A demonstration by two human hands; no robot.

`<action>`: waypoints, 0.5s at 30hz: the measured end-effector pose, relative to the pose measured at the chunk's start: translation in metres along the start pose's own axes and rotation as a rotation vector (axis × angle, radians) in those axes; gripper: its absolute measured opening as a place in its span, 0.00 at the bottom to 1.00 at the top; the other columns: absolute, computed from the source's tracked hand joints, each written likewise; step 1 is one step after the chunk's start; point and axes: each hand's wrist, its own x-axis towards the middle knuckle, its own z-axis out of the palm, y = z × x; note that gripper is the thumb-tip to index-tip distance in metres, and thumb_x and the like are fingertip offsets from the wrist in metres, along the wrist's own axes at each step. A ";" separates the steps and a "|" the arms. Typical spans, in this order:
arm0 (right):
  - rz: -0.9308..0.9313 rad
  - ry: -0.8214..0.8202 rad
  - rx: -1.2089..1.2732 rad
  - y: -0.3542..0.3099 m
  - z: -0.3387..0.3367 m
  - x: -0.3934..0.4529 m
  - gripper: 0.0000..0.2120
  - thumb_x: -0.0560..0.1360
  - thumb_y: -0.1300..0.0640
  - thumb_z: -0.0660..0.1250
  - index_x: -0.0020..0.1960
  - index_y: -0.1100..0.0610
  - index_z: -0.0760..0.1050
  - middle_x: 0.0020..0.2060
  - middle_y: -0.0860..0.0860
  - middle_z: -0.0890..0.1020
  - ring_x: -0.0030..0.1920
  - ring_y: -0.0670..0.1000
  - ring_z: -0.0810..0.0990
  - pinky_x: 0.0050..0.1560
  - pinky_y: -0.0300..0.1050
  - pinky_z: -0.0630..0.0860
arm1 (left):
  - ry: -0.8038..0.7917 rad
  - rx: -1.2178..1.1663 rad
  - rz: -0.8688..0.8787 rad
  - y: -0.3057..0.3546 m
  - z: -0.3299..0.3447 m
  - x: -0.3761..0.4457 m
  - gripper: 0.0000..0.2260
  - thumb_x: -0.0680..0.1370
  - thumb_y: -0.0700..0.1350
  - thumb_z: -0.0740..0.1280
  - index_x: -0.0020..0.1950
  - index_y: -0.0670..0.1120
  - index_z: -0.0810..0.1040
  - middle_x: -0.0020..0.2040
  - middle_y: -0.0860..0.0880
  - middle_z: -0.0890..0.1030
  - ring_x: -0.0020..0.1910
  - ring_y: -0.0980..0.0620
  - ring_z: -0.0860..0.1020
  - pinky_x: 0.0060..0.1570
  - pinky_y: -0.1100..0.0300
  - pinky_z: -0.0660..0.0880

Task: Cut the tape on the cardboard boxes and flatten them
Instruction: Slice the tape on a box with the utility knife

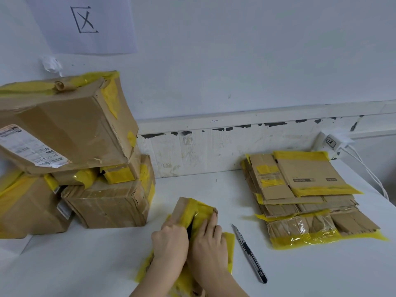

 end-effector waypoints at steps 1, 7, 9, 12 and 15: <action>0.010 -0.049 -0.017 -0.003 -0.002 0.002 0.35 0.51 0.50 0.81 0.51 0.69 0.81 0.55 0.69 0.78 0.44 0.64 0.83 0.35 0.46 0.80 | 0.001 -0.018 -0.003 -0.002 -0.001 0.000 0.14 0.80 0.37 0.51 0.63 0.41 0.70 0.59 0.46 0.77 0.56 0.49 0.77 0.46 0.59 0.71; 0.136 -0.081 -0.082 -0.017 0.002 0.011 0.35 0.65 0.51 0.75 0.68 0.61 0.70 0.66 0.71 0.65 0.63 0.74 0.69 0.52 0.64 0.75 | -0.081 -0.449 0.001 -0.022 -0.010 -0.001 0.07 0.80 0.38 0.52 0.51 0.43 0.69 0.46 0.47 0.76 0.49 0.47 0.77 0.42 0.58 0.69; 0.110 -0.127 -0.104 -0.017 0.015 0.017 0.31 0.79 0.54 0.57 0.77 0.58 0.46 0.72 0.70 0.45 0.70 0.75 0.48 0.65 0.68 0.61 | -0.090 -0.673 0.019 -0.037 -0.009 -0.002 0.09 0.80 0.40 0.52 0.40 0.46 0.63 0.36 0.50 0.68 0.35 0.51 0.71 0.34 0.59 0.63; 0.087 -0.115 -0.102 -0.016 0.019 0.018 0.31 0.80 0.54 0.57 0.77 0.57 0.45 0.72 0.72 0.47 0.70 0.76 0.48 0.65 0.70 0.59 | -0.205 -0.942 0.041 -0.061 -0.005 -0.002 0.11 0.79 0.40 0.55 0.37 0.47 0.64 0.33 0.51 0.63 0.28 0.55 0.62 0.28 0.61 0.57; 0.120 -0.161 -0.017 -0.018 -0.004 0.016 0.43 0.63 0.53 0.78 0.72 0.63 0.64 0.66 0.75 0.63 0.65 0.76 0.64 0.57 0.68 0.71 | -0.306 -1.098 0.058 -0.079 -0.007 -0.002 0.10 0.79 0.38 0.57 0.48 0.51 0.74 0.38 0.49 0.70 0.35 0.52 0.69 0.36 0.61 0.64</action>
